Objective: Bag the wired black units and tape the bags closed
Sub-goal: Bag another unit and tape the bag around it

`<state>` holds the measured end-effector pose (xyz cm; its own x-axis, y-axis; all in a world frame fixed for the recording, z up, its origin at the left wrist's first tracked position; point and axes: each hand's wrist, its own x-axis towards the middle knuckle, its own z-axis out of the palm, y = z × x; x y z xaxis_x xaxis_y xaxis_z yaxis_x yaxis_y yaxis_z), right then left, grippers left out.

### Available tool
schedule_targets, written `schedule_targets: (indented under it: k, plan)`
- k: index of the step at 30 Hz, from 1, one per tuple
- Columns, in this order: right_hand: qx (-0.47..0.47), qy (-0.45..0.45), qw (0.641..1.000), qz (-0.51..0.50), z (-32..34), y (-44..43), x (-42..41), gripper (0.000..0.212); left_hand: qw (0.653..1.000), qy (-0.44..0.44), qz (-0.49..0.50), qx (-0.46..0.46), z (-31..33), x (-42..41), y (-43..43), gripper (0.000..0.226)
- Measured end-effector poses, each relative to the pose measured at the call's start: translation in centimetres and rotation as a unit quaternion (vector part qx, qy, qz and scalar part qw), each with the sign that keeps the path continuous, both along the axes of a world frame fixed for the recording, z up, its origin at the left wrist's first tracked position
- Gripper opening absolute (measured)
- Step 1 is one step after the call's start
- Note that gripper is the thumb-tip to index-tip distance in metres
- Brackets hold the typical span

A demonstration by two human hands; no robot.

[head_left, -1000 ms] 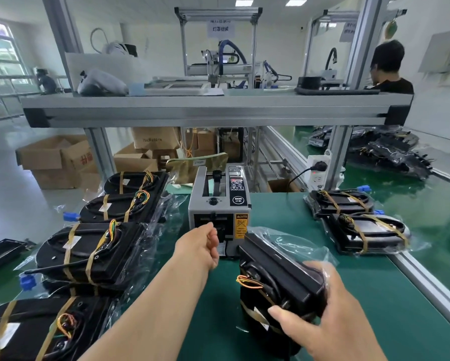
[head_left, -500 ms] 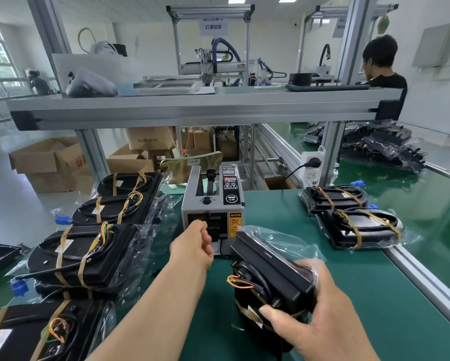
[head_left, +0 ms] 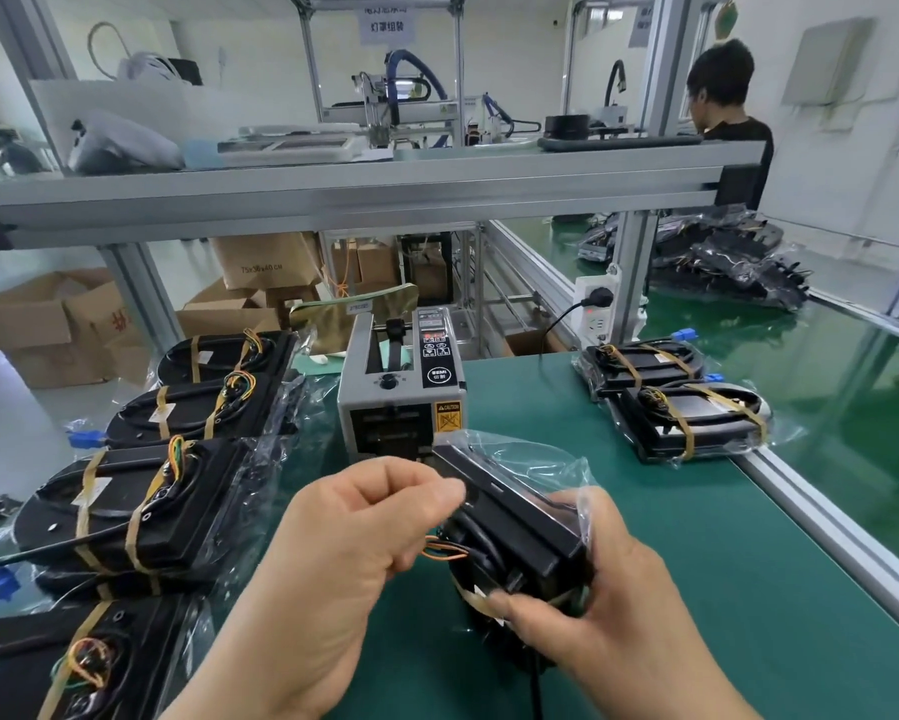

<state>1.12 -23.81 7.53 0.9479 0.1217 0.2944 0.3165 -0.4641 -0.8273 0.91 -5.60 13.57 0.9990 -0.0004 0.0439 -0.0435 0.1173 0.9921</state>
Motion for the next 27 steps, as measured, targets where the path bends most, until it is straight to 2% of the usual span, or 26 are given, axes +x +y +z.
schedule_targets:
  k: [2, 5, 9, 16, 27]
  plan:
    - [-0.006, 0.0, 1.0, 0.0, -0.1, 0.0, 0.0, 0.063, 0.999, -0.016, -0.005, 0.037, 0.0, -0.1, -0.3, 0.029]
    - [-0.008, 0.008, 1.0, -0.001, -0.1, 0.1, -0.1, 0.06, 0.997, -0.04, -0.013, 0.068, 0.2, 0.3, -0.7, 0.013]
    - [-0.012, 0.012, 1.0, -0.001, -0.2, 0.2, -0.2, 0.058, 0.99, -0.053, 0.01, 0.127, 0.0, 1.2, -0.7, 0.005]
    - [-0.014, 0.017, 1.0, -0.002, -0.1, 0.3, -0.5, 0.056, 0.992, -0.008, 0.002, 0.125, -0.7, 1.8, -0.9, 0.007]
    - [-0.01, 0.02, 1.0, 0.001, -0.4, 0.3, -0.6, 0.055, 0.993, 0.003, 0.007, 0.121, -1.0, 2.2, -0.8, 0.01]
